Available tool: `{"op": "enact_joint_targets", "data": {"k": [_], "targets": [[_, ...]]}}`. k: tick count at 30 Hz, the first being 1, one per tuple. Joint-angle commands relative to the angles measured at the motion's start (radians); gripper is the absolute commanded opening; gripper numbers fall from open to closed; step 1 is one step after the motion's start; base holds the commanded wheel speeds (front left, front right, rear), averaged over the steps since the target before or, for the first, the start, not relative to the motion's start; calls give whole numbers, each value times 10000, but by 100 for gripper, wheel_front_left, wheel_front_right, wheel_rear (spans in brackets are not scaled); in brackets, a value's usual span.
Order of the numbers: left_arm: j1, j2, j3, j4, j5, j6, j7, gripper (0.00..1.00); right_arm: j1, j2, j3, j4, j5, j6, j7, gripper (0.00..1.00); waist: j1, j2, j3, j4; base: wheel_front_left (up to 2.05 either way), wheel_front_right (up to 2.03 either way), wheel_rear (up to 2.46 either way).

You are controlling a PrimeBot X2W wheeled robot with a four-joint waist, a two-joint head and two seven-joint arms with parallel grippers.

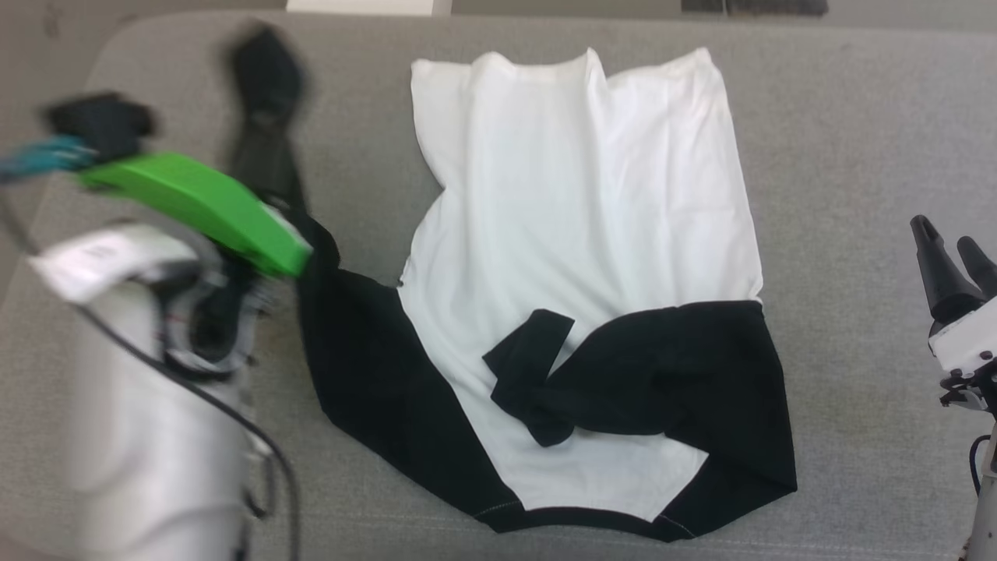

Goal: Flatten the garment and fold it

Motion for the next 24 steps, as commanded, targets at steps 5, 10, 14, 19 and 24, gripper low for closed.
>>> {"op": "enact_joint_targets", "data": {"k": [5, 10, 14, 19, 24], "targets": [[921, -801, -1754, -677, 95, -149, 463, 0, 147, 89, 3, -39, -102, -13, 101, 100, 1, 0, -794, -35, 0, 0, 0], [1093, -1037, -3978, 26, -220, -229, 502, 0, 151, 122, 24, -92, -76, -13, 123, 100, 1, 0, -642, -190, 0, 0, 0], [792, -1052, -5768, 1070, -531, -122, 4, 0, 87, 143, 168, -40, 32, -13, 101, 100, 1, 0, -404, -467, 0, 0, 0], [297, -1055, -7442, 2336, -1011, 12, -343, 0, -9, 157, 335, 110, 159, -13, -20, 100, 1, 0, -87, -898, 0, 0, 0], [139, -1056, -8390, 3503, -1306, 101, 362, 0, -4, 162, 352, 287, 238, -13, -201, 100, 1, 0, 42, -1106, 0, 0, 0]]}}
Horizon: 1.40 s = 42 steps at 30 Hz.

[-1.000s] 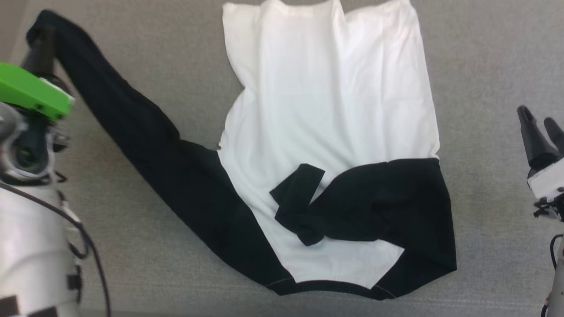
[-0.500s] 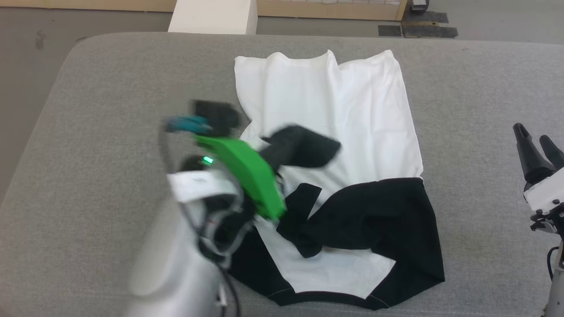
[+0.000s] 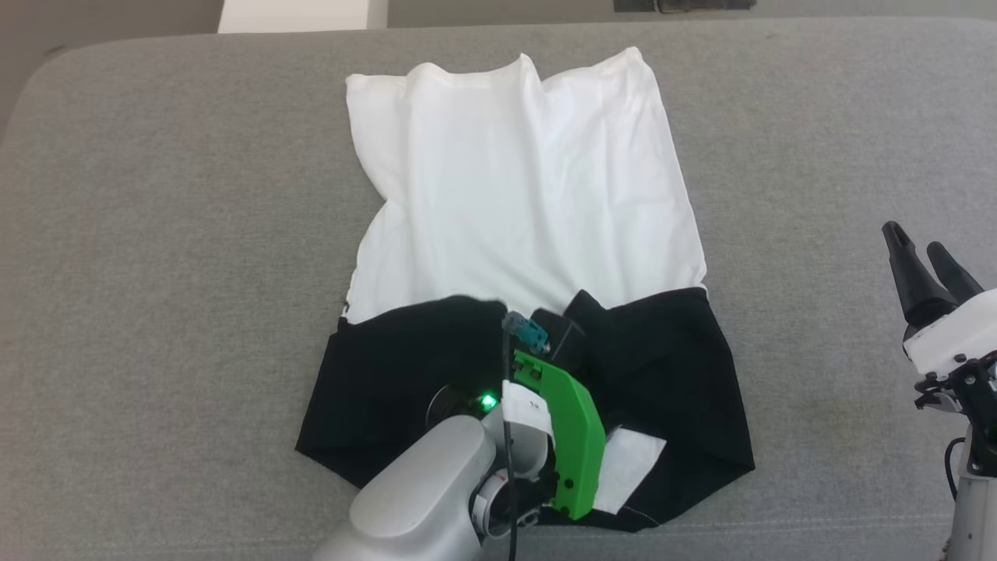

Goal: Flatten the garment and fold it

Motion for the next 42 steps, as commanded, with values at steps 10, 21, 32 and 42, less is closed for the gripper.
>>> {"op": "enact_joint_targets", "data": {"k": [10, 21, 32, 42], "targets": [[-569, -14, -16, 343, -855, 239, 751, 100, 237, 15, -57, 368, 75, -13, -246, 100, 1, -1, -444, 276, 0, 0, 0], [-981, 744, 1903, -2151, -1962, 650, 541, 100, 572, 16, 72, 619, 119, -13, -282, 100, 1, -1, -1251, 943, 0, 0, 0], [-138, 2340, 4703, -1956, -551, 1599, -4035, 100, 407, 16, 346, 141, 16, -13, -239, 100, 1, -1, -921, 929, 0, 0, 0], [983, 3009, 5689, -2496, 1638, 2043, -7103, 100, -393, -2, 702, -90, -687, -13, -96, 100, 1, -1, 176, 1078, 0, 0, 0]]}}
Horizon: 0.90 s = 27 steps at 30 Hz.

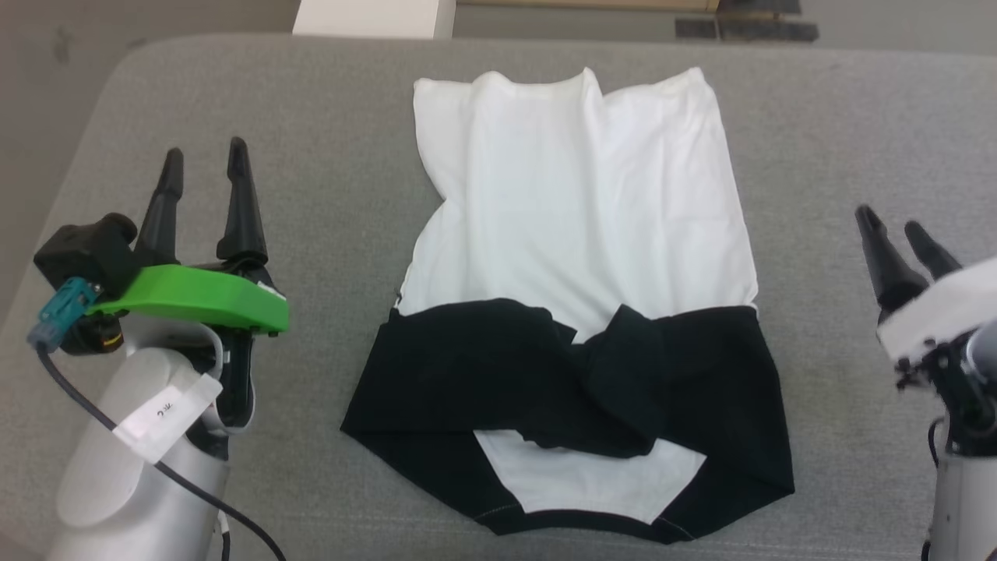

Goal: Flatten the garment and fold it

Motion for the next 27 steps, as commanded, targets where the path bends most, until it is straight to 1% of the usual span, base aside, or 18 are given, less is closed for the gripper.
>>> {"op": "enact_joint_targets", "data": {"k": [1, 4, 8, 9, 10, 12, 15, 19, 22, 27], "targets": [[182, -99, 179, -272, 222, 6, -80, 100, -452, -2, 47, 10, -143, -13, 47, 100, 0, 0, 689, 175, 0, 0, 0], [315, -480, 590, -939, 777, -80, -92, 100, -1249, -82, 205, 214, -409, -13, 232, 100, 0, 0, 1236, 365, 0, 0, 0], [436, -1156, 947, -1502, 1253, -373, -96, 100, -2738, -437, 409, 772, -842, -13, 760, 100, 0, 0, 2100, 738, 0, 0, 0], [434, -1411, 1052, -1577, 1223, -492, -96, 100, -3233, -494, 357, 1026, -926, -13, 933, 100, 0, 0, 2315, 855, 0, 0, 0], [395, -1534, 1086, -1632, 1329, -586, -96, 100, -3637, -596, 305, 1229, -1079, -13, 1051, 100, 0, 0, 2493, 971, 0, 0, 0], [258, -1911, 1188, -1756, 1474, -811, -97, 100, -4509, -941, 289, 1723, -1581, -13, 1369, 100, 0, 0, 2905, 1278, 0, 0, 0], [-16, -2329, 1302, -1837, 1773, -1183, -97, 100, -5855, -1180, 68, 2464, -2326, -13, 1933, 100, 0, 0, 3522, 1729, 0, 0, 0], [-338, -2694, 1410, -1827, 2049, -1496, -98, 100, -7338, -1566, 13, 3280, -3499, -13, 2808, 100, 0, 0, 4222, 2239, 0, 0, 0], [-520, -2859, 1415, -1817, 2162, -1695, -98, 100, -8170, -1882, 92, 3741, -4331, -13, 3472, 100, 0, 0, 4664, 2558, 0, 0, 0], [-696, -2998, 1385, -1961, 2212, -1883, -98, 100, -9072, -2285, 396, 4108, -5124, -13, 4327, 100, 0, 0, 5364, 2964, 0, 0, 0]]}}
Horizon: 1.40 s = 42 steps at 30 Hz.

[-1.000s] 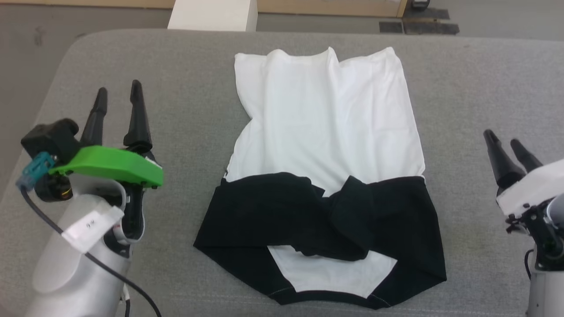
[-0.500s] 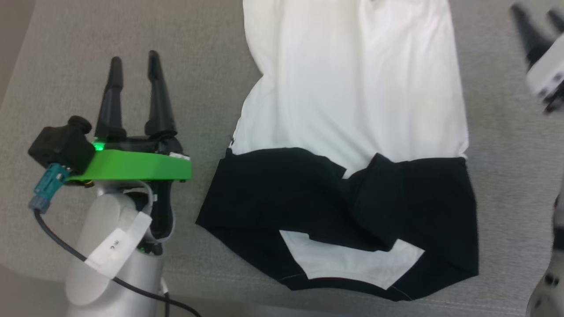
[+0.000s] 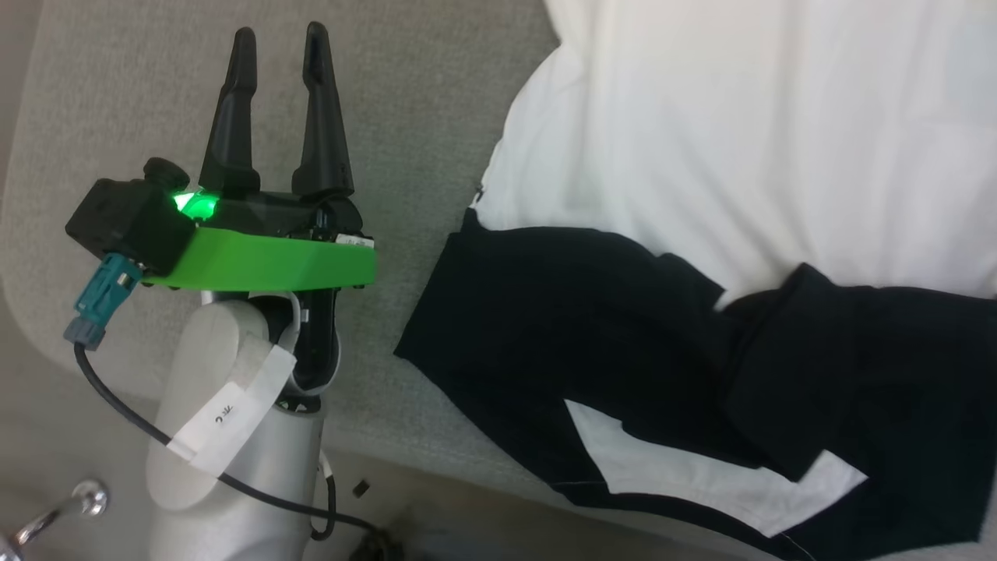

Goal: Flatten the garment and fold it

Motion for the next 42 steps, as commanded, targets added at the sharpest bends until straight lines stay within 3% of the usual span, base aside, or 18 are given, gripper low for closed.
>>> {"op": "enact_joint_targets", "data": {"k": [1, 15, 16, 17, 23, 30, 37, 42], "targets": [[-132, -53, -2, -48, 87, -74, -35, 100, -206, -80, 135, 122, -173, -13, 161, 100, -3, 0, 1150, 975, 0, 0, 0], [-253, -72, -203, 37, -332, -38, -35, 100, -137, -584, 684, 413, -428, -13, 1523, 100, -3, 0, 1426, 1063, 0, 0, 0], [-260, -72, -223, 77, -326, -46, -35, 100, -123, -572, 627, 389, -421, -13, 1653, 35, -3, 0, 1403, 1047, 0, 0, 0], [-277, -72, -234, 117, -313, -51, -35, 100, -124, -552, 568, 311, -399, -13, 1730, 0, -3, 0, 1372, 1019, 0, 0, 0], [-463, -73, -121, 481, -176, -211, -35, 100, -294, -42, -83, -310, -79, -13, 867, 0, -3, 0, 1037, 676, 0, 0, 0], [-1261, 475, -17, 783, -100, -477, 280, 100, -160, 178, 619, -522, 954, -13, -114, 0, -3, 0, 397, -178, 0, 0, 0], [-3636, 1158, -200, 1499, -1071, -594, 3055, 100, 106, 166, 1651, -740, 1891, -13, -348, 0, -3, 0, 327, -1099, 0, 0, 0], [-5711, 1804, -317, 2926, -1079, -176, 5452, 100, 45, 503, 2529, -1059, 2493, -13, -519, 0, -3, 0, 811, -1852, 0, 0, 0]]}}
